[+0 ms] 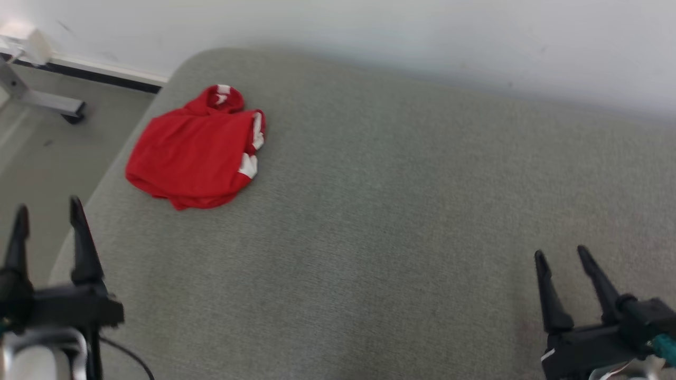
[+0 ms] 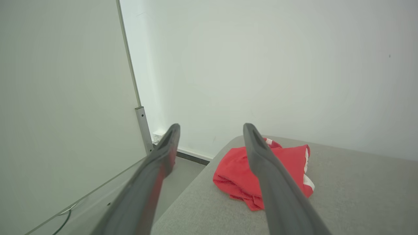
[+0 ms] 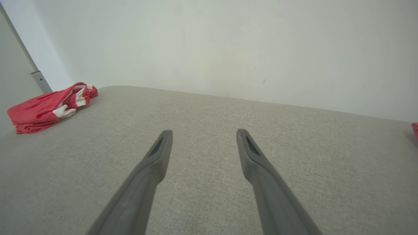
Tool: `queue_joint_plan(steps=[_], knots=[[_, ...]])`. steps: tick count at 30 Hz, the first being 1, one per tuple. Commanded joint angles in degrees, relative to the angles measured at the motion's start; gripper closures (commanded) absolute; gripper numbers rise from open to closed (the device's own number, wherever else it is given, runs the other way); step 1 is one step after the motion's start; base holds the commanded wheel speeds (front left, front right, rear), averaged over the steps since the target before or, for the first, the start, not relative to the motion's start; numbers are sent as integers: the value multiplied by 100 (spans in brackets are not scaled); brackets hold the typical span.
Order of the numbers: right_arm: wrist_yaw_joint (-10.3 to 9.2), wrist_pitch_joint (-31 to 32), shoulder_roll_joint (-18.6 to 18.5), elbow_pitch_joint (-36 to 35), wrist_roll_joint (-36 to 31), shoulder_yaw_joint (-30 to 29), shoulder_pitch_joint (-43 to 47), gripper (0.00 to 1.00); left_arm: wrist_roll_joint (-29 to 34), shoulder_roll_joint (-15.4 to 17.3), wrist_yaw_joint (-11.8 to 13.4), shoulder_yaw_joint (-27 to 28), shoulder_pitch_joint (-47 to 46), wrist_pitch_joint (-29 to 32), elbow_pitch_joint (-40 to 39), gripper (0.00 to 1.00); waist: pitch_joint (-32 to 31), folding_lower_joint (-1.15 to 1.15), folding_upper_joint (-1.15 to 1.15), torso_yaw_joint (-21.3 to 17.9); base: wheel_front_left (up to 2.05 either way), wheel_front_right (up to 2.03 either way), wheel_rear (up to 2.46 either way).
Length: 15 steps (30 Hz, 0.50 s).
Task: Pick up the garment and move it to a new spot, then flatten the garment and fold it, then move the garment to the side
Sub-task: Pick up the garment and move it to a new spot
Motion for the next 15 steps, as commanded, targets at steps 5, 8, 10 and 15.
queue_joint_plan(steps=[5,8,10,15], knots=[[-16,55,-217,-305,-95,-170,-309,0,-88,355,-32,110,-986,-12,234,0,1109,-1,0,-912,0,0,0],[-16,54,-231,-478,-93,-271,-434,0,-133,594,-21,198,-1401,97,363,0,1410,-1,0,-1204,0,0,0],[-16,28,-246,-565,-105,-381,-488,0,-143,757,-25,229,-1624,195,421,0,1565,-1,0,-1361,0,0,0],[-17,18,-235,-728,-136,-518,-590,0,-207,1107,-81,215,-2071,455,621,0,1854,-1,0,-1672,0,0,0]])
